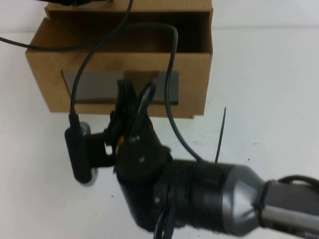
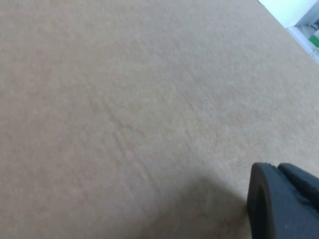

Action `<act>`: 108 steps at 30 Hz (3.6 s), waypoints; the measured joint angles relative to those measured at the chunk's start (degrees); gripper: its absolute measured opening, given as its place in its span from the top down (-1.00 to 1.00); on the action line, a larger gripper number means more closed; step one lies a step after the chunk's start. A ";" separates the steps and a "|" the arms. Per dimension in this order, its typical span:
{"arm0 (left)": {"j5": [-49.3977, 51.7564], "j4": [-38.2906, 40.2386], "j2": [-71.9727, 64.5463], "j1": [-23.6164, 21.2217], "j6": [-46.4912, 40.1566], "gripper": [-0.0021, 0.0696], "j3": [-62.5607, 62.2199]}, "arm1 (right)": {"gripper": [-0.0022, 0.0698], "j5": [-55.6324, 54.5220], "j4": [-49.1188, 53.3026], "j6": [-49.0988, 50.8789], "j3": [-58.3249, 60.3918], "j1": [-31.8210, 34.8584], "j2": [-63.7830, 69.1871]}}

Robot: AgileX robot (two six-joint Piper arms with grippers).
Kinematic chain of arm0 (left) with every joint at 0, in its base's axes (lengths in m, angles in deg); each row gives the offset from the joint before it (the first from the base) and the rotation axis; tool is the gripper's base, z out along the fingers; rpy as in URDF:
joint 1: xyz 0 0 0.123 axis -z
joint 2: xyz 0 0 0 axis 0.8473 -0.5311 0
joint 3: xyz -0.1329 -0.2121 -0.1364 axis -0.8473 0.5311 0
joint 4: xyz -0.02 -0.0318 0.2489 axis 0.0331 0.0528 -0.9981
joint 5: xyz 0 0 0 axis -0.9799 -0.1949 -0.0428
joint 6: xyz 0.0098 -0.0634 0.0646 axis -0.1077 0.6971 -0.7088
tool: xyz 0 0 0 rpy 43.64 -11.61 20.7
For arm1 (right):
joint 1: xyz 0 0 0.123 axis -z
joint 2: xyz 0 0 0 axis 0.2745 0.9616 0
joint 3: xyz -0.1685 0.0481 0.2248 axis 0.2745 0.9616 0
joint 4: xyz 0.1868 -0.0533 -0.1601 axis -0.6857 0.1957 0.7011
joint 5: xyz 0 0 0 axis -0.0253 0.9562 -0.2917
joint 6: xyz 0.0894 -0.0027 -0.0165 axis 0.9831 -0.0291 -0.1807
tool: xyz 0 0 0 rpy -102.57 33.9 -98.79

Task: Open the shoe box
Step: 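Pull the top drawer of the cardboard box fully open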

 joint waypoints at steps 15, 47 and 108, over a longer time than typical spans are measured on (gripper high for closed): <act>0.00 -0.10 0.00 0.00 0.26 0.95 0.00 | 0.85 2.75 -3.51 0.36 0.66 -2.08 -0.43; -0.61 4.27 -0.11 0.00 -2.84 0.95 0.00 | -0.97 3.77 -39.70 -11.20 0.74 -6.16 -19.25; -19.19 -43.94 91.56 0.00 23.21 0.95 86.00 | 0.98 8.73 -10.01 40.28 56.08 -6.46 -84.92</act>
